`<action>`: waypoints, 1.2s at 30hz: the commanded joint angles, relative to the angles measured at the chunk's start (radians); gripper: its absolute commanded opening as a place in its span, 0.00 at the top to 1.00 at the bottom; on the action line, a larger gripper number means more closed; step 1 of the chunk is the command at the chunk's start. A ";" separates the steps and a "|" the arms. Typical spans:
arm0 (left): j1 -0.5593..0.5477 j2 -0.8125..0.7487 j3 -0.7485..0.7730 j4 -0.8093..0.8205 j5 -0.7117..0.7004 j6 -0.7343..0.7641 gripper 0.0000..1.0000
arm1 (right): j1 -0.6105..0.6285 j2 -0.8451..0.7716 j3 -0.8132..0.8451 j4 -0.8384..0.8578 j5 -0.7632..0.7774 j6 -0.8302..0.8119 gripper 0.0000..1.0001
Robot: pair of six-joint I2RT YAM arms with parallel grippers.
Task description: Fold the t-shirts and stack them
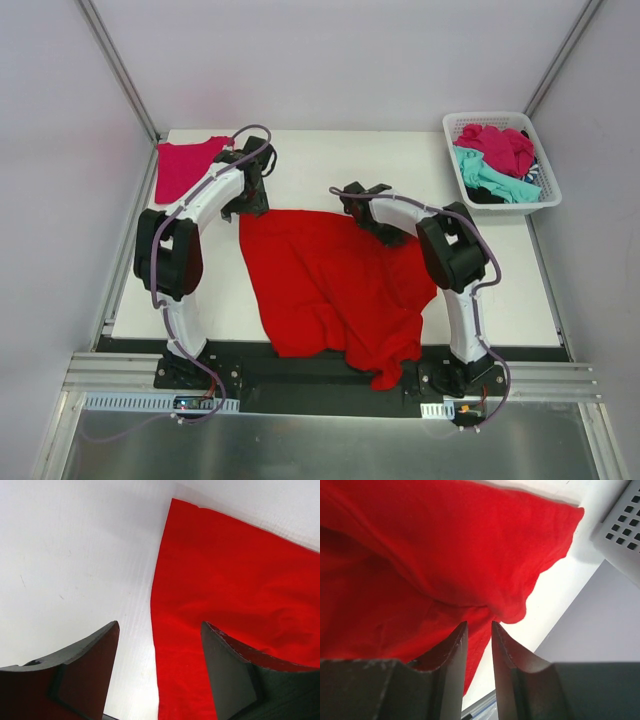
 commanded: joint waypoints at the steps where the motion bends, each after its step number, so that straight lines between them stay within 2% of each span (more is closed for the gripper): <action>1: 0.003 -0.050 -0.009 -0.006 -0.022 -0.011 0.34 | 0.003 0.016 0.057 -0.012 0.017 -0.013 0.72; 12: 0.007 -0.056 -0.006 -0.009 -0.007 -0.008 0.34 | -0.017 0.096 0.131 -0.008 0.031 -0.058 0.75; 25: 0.013 -0.065 -0.006 -0.009 0.001 -0.002 0.34 | -0.036 0.114 0.112 -0.009 0.010 -0.044 0.77; 26: 0.015 -0.067 -0.008 -0.009 0.001 -0.002 0.34 | -0.037 0.113 0.114 -0.009 0.010 -0.045 0.79; 28: 0.016 -0.065 -0.008 -0.009 0.005 -0.004 0.34 | -0.043 0.113 0.120 -0.011 0.008 -0.044 0.91; 30: 0.016 -0.067 -0.010 -0.009 0.009 -0.004 0.34 | -0.048 0.116 0.129 -0.023 0.010 -0.038 0.97; 36: 0.016 -0.067 -0.014 -0.009 0.012 -0.004 0.34 | -0.050 0.064 0.128 -0.044 0.002 -0.018 0.99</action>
